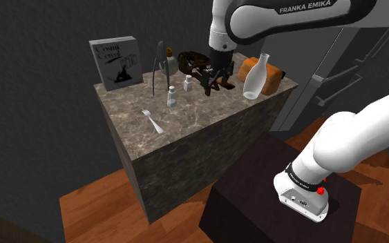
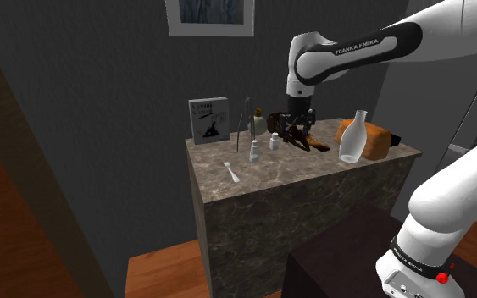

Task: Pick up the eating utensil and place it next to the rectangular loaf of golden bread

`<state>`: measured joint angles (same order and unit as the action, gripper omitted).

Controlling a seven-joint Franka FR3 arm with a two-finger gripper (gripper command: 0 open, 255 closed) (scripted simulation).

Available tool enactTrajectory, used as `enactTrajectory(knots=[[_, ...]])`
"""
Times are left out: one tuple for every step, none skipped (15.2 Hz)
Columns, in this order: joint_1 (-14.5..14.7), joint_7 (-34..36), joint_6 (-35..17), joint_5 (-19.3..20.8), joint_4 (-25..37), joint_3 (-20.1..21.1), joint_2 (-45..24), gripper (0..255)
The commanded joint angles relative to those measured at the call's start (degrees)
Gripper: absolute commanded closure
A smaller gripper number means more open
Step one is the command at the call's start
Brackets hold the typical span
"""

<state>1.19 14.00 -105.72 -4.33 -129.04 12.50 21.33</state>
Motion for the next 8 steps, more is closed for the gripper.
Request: enactTrajectory(knots=[[0.0, 2.2, -1.7, 0.2, 3.1, 1.3, -5.3, 0], [0.1, 3.2, -2.4, 0.4, 4.4, 1.9, -7.5, 0], [0.2, 4.3, -3.1, 0.6, 5.7, 2.5, -9.7, 0], [0.3, 5.3, -3.7, 0.9, 7.1, 3.0, -12.0, 0], [0.5, 6.4, -4.2, 1.2, 8.5, 3.5, -14.2, 0], [0.7, 7.5, -4.7, 1.6, 10.0, 3.9, -16.5, 0], [0.9, 8.5, -5.2, 2.0, 11.6, 4.3, -18.8, 0], [1.1, 9.6, -5.5, 2.4, 13.3, 4.6, -21.2, 0]])
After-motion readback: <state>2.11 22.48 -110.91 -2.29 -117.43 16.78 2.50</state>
